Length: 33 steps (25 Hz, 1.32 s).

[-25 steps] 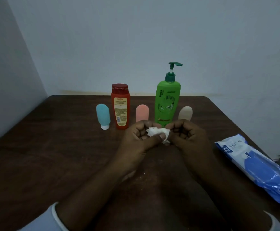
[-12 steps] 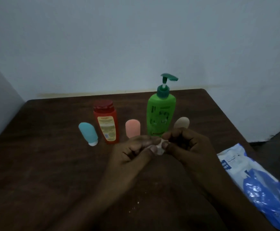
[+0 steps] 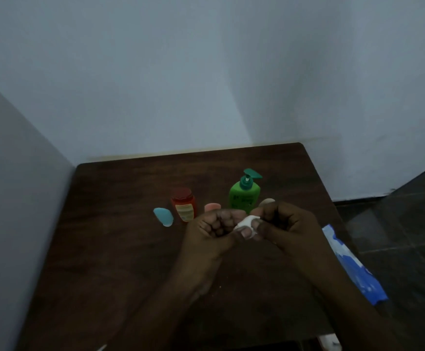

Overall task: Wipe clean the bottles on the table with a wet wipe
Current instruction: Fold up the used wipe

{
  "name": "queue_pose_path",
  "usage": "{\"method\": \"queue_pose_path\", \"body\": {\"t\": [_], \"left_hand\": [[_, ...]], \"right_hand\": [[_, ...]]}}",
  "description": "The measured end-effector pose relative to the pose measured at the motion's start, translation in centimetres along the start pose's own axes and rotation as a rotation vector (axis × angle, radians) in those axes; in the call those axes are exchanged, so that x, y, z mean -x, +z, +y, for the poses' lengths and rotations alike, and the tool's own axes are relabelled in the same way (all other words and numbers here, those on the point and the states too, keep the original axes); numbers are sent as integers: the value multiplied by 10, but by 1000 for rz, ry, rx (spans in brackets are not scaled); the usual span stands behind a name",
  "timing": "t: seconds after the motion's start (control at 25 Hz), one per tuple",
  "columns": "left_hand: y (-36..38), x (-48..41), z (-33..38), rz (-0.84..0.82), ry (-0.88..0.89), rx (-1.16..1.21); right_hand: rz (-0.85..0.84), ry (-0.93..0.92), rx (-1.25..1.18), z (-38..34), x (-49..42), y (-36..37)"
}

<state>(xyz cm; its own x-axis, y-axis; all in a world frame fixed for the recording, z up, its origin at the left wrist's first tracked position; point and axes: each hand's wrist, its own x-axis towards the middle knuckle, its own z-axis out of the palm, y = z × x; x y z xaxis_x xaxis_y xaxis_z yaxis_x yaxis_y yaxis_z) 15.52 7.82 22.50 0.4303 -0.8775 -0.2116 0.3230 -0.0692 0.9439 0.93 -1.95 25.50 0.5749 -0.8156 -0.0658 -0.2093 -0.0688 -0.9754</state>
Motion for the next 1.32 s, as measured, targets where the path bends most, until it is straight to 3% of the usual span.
{"method": "queue_pose_path", "body": {"t": [0.2,0.6,0.72,0.88,1.12,1.32], "left_hand": [[4,7,21,-64,-20,23],[75,-4,5,-200,-308,81],[110,-8,-16,-255,-263,-43],[161,-9,-46,-392,-224,-164],[250,1,-128,-594,-311,-282],[309,28,-203,-710,-370,-531]], "right_hand": [[24,-18,28,-27,12,1],[397,138,-98,11,49,-47],[484,157,-86,32,66,-73],[633,207,-252,64,99,-107],[949,212,-468,119,153,-153],[1147,334,-601,180,206,-184]]}}
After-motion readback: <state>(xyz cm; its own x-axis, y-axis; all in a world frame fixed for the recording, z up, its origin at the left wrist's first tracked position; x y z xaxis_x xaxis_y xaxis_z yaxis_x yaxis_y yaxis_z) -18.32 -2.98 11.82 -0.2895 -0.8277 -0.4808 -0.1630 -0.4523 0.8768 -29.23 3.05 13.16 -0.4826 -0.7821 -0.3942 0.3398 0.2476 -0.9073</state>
